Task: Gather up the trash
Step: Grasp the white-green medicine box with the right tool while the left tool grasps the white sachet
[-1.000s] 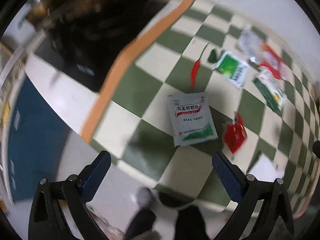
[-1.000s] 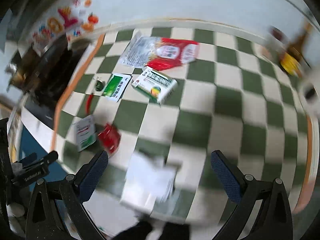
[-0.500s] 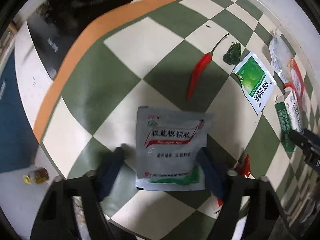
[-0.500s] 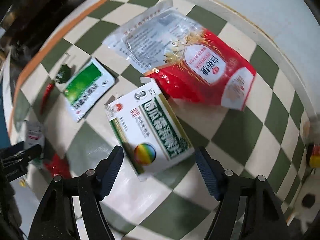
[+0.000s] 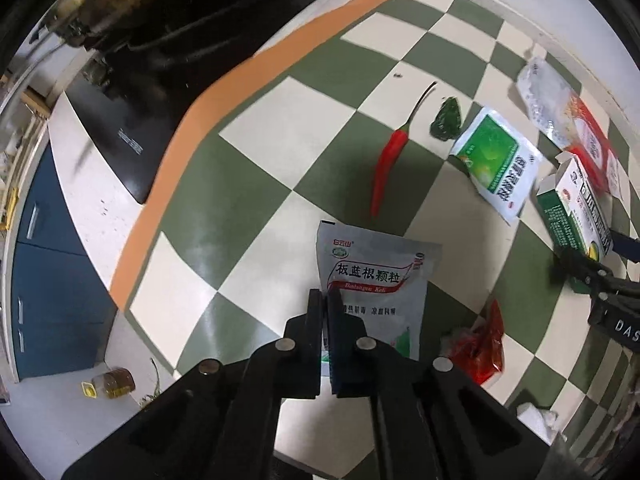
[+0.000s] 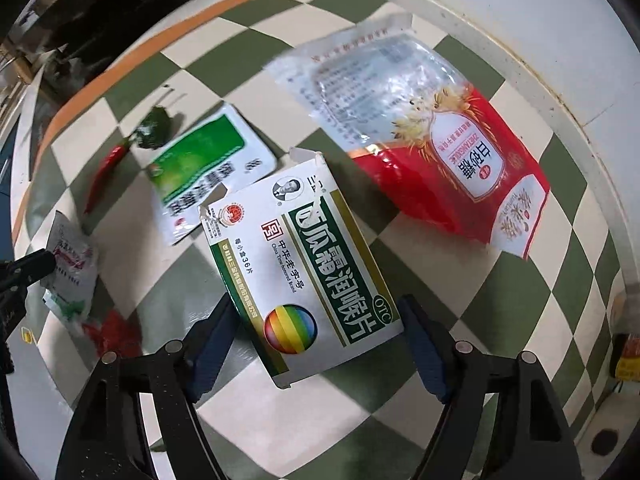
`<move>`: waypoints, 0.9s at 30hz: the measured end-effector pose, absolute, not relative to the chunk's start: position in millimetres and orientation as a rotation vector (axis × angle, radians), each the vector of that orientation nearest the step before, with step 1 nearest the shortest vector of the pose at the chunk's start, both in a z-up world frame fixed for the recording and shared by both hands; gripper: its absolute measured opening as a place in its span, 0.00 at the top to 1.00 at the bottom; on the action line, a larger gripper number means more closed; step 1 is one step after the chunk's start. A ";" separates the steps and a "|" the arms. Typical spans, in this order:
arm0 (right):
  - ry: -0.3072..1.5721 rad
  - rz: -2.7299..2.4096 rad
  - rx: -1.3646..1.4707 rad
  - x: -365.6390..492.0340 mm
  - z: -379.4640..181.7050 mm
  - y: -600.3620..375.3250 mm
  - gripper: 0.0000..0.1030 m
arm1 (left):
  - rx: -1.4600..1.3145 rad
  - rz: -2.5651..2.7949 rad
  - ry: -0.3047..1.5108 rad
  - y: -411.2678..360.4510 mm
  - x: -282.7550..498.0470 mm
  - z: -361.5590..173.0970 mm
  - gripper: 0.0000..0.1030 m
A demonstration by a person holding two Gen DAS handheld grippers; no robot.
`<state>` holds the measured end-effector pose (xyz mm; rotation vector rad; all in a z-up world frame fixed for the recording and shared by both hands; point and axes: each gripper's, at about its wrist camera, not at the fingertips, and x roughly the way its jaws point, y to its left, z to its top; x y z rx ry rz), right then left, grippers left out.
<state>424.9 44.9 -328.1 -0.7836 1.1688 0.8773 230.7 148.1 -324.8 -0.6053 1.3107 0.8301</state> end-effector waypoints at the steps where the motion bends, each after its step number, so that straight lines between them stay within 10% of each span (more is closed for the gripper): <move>1: 1.166 0.883 -0.764 422.6 -325.7 40.0 0.22 | -0.603 0.828 1.304 146.6 234.9 -323.3 1.00; 14: 1.150 0.850 -0.543 402.0 -275.6 -23.9 0.23 | -0.634 0.752 1.219 156.3 229.4 -288.7 0.95; 22: 1.205 0.778 -0.490 404.2 -283.5 -50.4 0.23 | -0.709 0.646 1.306 154.9 252.0 -354.5 0.11; 27: 1.234 0.734 -0.506 406.0 -302.0 -60.9 0.23 | -0.616 0.694 1.286 142.9 264.0 -359.3 0.14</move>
